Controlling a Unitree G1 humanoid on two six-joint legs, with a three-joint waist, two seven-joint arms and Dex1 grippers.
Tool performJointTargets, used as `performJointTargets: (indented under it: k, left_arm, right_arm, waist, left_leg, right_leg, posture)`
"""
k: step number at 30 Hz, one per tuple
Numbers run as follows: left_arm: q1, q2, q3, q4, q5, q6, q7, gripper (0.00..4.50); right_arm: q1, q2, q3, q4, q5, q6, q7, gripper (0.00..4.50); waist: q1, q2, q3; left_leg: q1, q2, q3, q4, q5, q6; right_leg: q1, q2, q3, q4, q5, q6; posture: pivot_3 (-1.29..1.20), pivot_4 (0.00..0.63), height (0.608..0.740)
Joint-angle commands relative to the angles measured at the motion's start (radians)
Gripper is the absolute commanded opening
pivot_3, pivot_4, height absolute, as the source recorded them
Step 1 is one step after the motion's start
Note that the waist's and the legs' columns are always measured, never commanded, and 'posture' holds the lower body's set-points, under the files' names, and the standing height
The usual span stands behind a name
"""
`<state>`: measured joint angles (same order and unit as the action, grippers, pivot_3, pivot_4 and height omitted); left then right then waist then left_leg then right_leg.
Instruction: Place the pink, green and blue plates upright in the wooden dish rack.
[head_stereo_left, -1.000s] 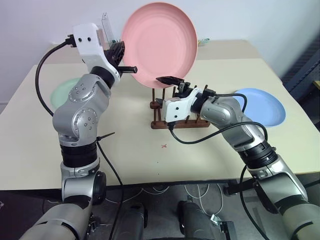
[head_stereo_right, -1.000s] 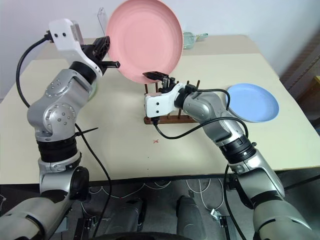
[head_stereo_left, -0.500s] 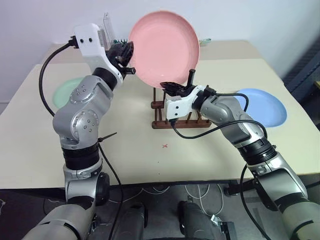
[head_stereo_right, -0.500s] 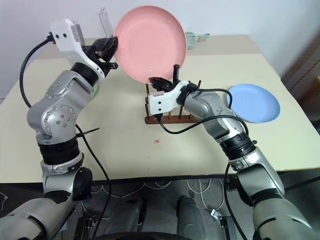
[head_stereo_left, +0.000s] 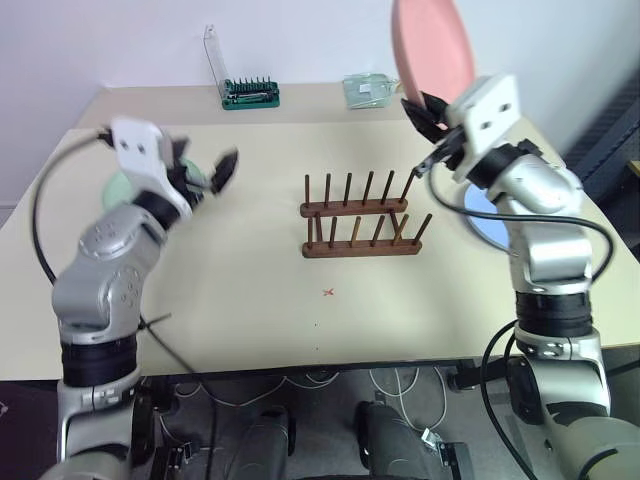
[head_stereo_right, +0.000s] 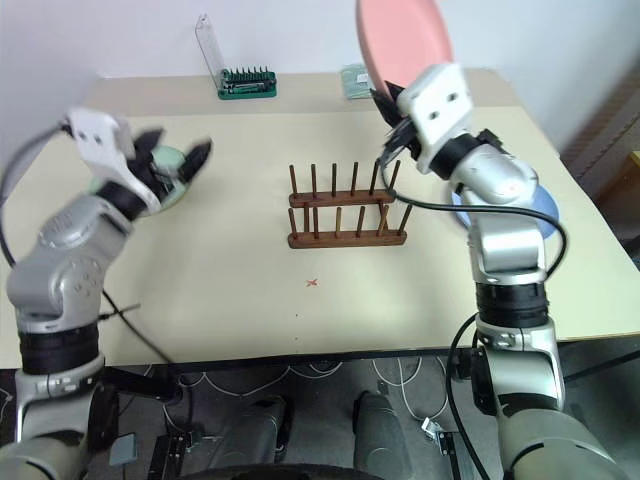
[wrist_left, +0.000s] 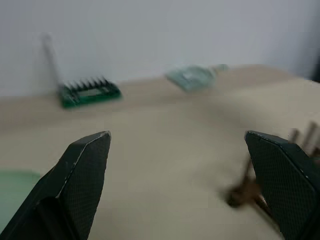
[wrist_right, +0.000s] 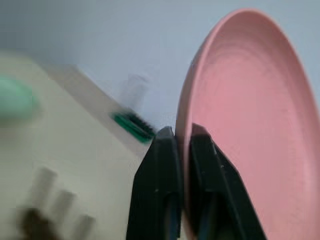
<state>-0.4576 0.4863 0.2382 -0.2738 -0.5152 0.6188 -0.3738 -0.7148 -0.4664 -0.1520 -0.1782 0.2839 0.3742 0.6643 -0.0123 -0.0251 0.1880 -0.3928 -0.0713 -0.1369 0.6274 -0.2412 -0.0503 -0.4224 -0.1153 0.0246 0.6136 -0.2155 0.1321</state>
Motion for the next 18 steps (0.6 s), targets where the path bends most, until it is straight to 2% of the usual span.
performJointTargets:
  k: [1,3,6,13,18]
  left_arm:
    - [0.046,0.049,-0.018,-0.099,-0.08,-0.018,-0.161,4.4]
    - [0.084,0.069,-0.038,-0.124,-0.112,-0.007,-0.229,4.4]
    - [0.134,0.103,-0.104,-0.174,-0.118,0.002,-0.302,4.4]
    - [0.161,0.109,-0.211,-0.198,-0.079,0.002,-0.33,4.4]
    - [0.161,0.089,-0.226,-0.199,-0.081,-0.001,-0.317,4.4]
  right_arm:
    - [0.022,0.011,-0.149,-0.099,0.33,0.246,-0.008,0.0]
    - [0.032,0.02,-0.209,-0.111,0.466,0.352,-0.048,0.0]
    - [0.06,0.018,-0.24,-0.102,0.56,0.437,-0.091,0.0]
    - [0.094,0.012,-0.266,-0.078,0.682,0.505,-0.146,0.0]
    - [0.107,0.015,-0.278,-0.051,0.735,0.518,-0.2,0.0]
  waist:
    - [-0.002,0.0,0.0]
    - [-0.002,0.002,0.0]
    - [-0.002,0.003,0.001]
    - [-0.003,0.005,0.002]
    - [-0.003,0.005,0.002]
  left_leg:
    - [0.0,0.0,0.0,0.0,0.0,0.0]
    - [0.001,0.0,0.0,0.0,-0.001,0.001]
    - [0.001,0.0,0.001,0.0,-0.001,0.001]
    - [0.001,0.0,0.002,0.0,-0.001,0.002]
    - [0.001,0.0,0.002,0.0,-0.001,0.002]
  right_leg:
    - [0.0,0.0,0.0,0.0,0.0,0.0]
    - [0.001,0.0,0.0,0.0,0.0,0.0]
    - [0.001,0.0,0.0,0.0,0.0,0.0]
    - [0.0,0.0,0.0,0.0,0.0,0.0]
    - [0.001,0.0,0.0,0.0,0.0,0.0]
  posture:
    - [0.0,0.15,0.74]
    - [0.0,0.15,0.74]
    - [0.0,0.15,0.74]
    - [0.0,0.15,0.74]
    - [0.0,0.15,0.74]
